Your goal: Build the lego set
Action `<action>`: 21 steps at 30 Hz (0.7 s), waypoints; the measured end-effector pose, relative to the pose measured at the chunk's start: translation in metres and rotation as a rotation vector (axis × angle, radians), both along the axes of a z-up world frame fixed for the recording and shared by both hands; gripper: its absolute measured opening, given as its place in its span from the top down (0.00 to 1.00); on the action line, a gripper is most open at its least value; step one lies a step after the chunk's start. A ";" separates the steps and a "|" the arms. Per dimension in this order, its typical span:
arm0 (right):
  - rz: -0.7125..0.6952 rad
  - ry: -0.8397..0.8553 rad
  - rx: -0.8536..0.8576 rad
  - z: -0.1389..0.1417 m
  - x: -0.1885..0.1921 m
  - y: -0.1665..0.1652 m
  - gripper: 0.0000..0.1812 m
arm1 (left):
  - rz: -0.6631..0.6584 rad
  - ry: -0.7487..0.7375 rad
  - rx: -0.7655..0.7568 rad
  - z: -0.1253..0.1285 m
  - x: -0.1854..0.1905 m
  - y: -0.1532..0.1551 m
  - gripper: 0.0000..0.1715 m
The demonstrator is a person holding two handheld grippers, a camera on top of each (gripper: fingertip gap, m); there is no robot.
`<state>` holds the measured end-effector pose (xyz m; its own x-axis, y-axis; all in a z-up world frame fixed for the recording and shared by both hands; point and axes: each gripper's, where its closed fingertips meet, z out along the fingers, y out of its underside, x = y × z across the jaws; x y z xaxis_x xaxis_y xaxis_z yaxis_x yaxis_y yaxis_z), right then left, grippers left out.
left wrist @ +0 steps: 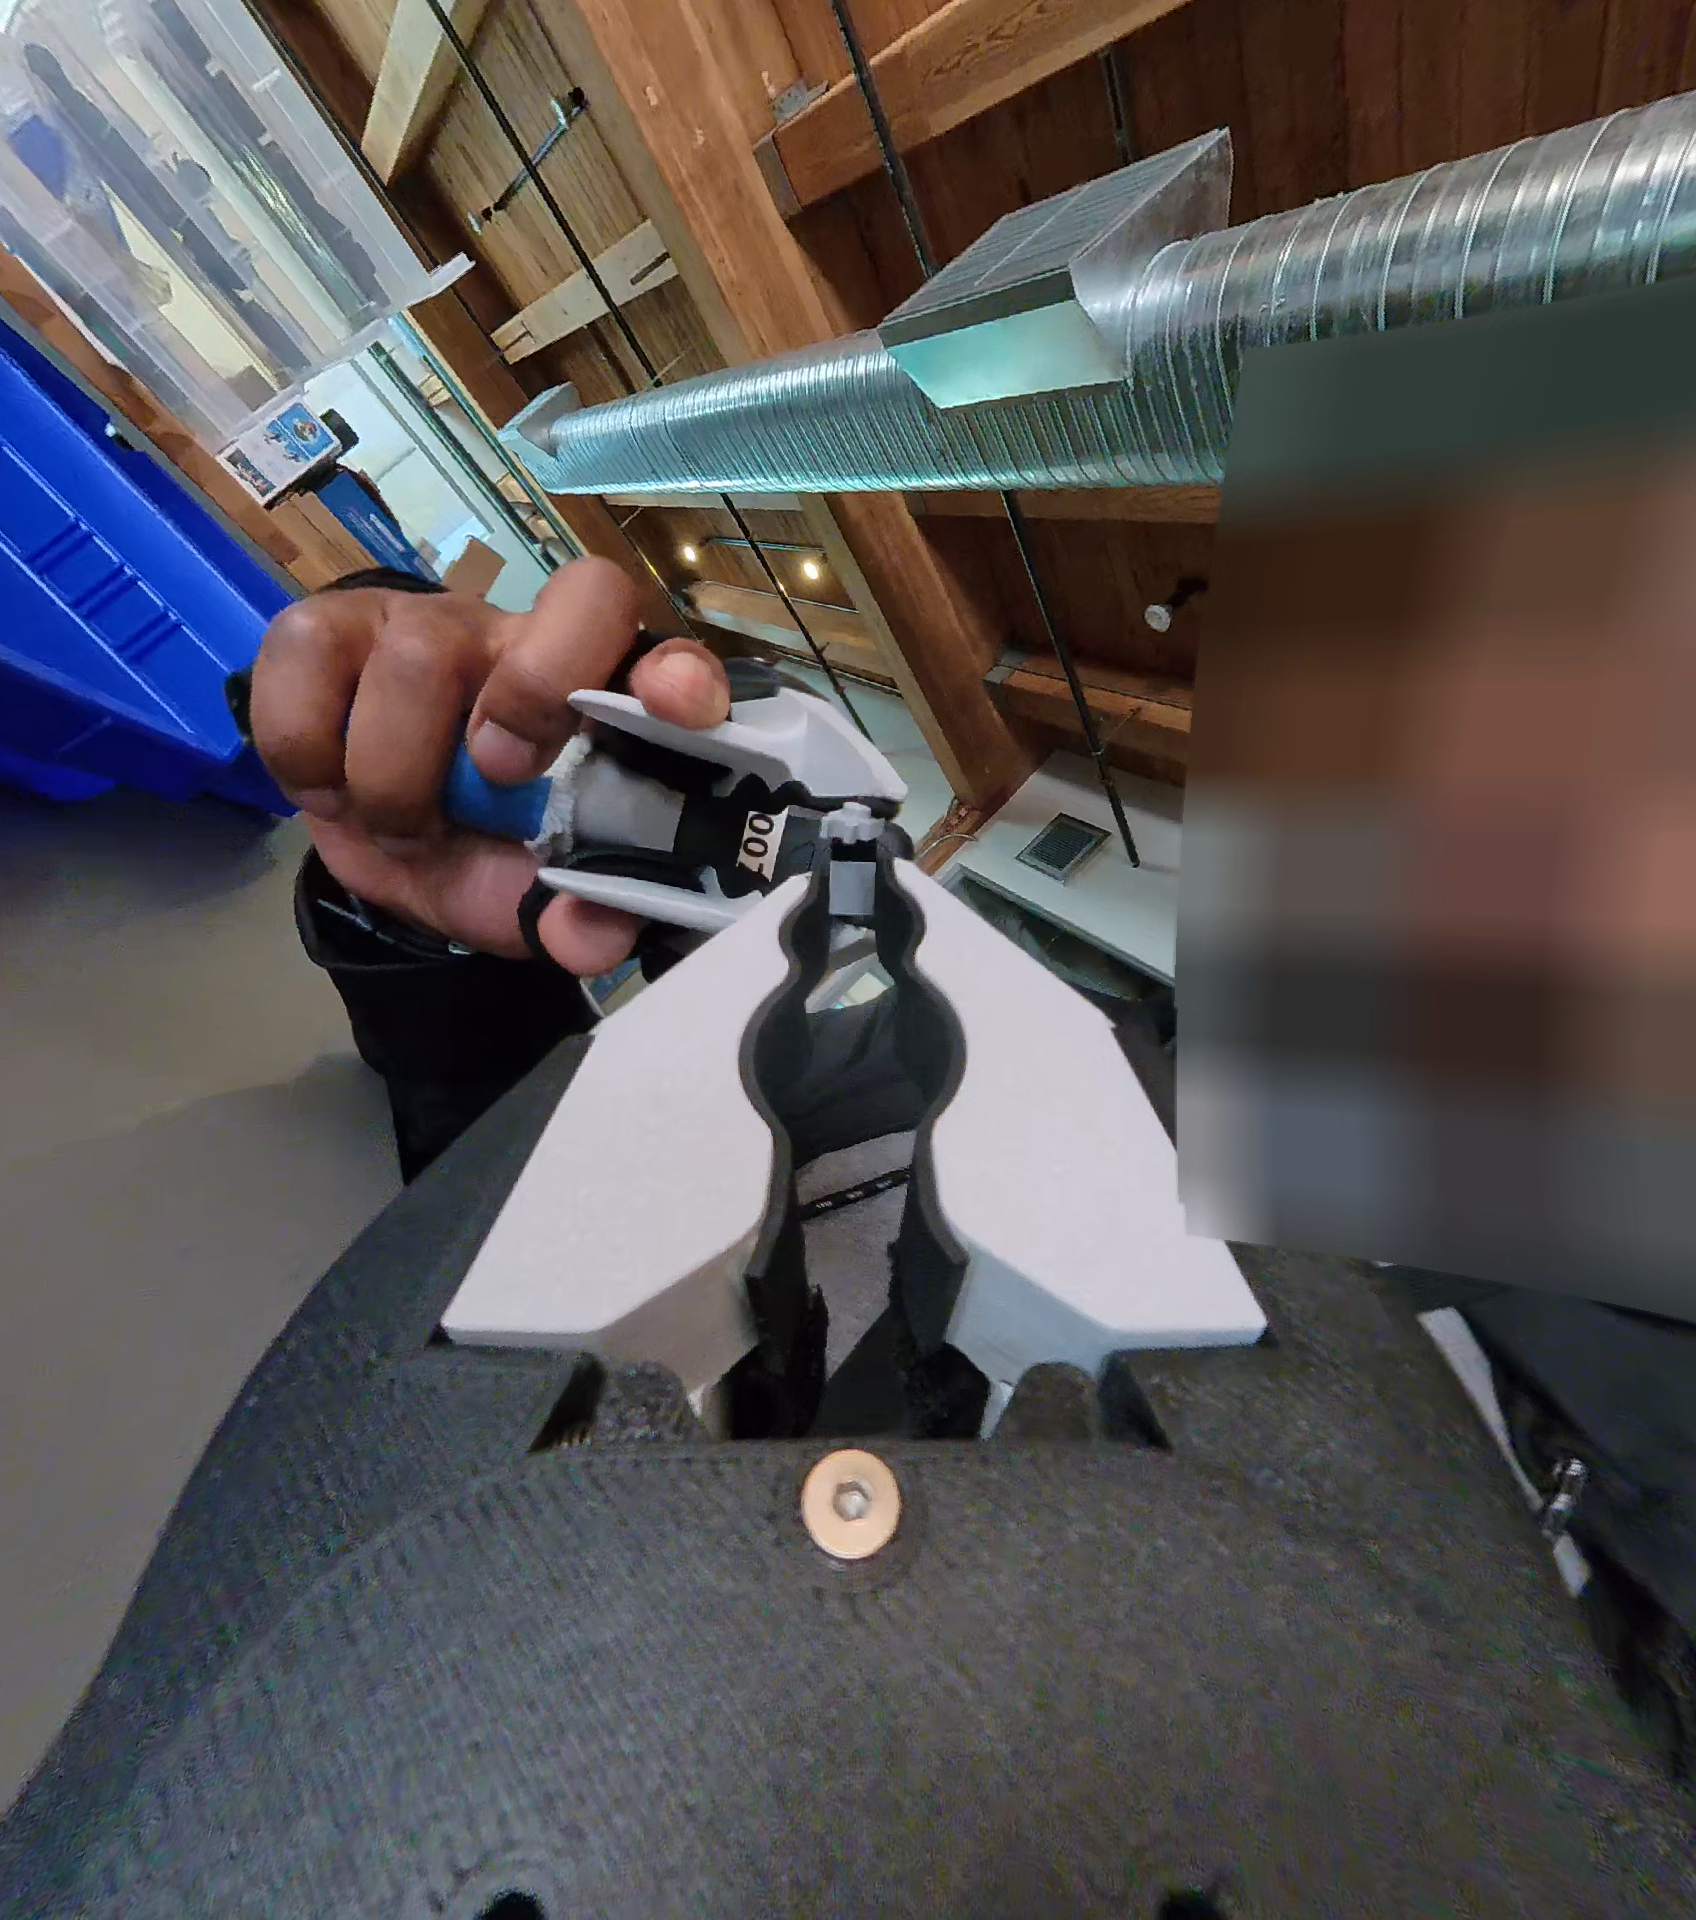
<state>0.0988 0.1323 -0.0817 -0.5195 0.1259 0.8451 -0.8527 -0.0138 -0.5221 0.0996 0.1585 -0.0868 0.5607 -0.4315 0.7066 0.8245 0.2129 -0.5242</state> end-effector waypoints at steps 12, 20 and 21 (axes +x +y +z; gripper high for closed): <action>0.085 -0.409 -0.079 0.009 -0.014 0.013 0.84 | 0.242 0.282 -0.163 -0.003 -0.010 -0.006 0.95; 0.153 -1.058 0.008 0.006 -0.016 0.011 0.85 | 0.403 0.534 -0.325 -0.007 -0.011 -0.005 0.95; 0.150 -1.070 0.021 0.005 -0.013 0.010 0.85 | 0.409 0.556 -0.340 -0.008 -0.010 -0.004 0.95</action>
<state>0.0861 0.1422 -0.0764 -0.9985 -0.0098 -0.0547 0.0552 -0.0621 -0.9965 0.0892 0.1550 -0.0947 0.9405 0.0769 0.3309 0.3110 0.1971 -0.9297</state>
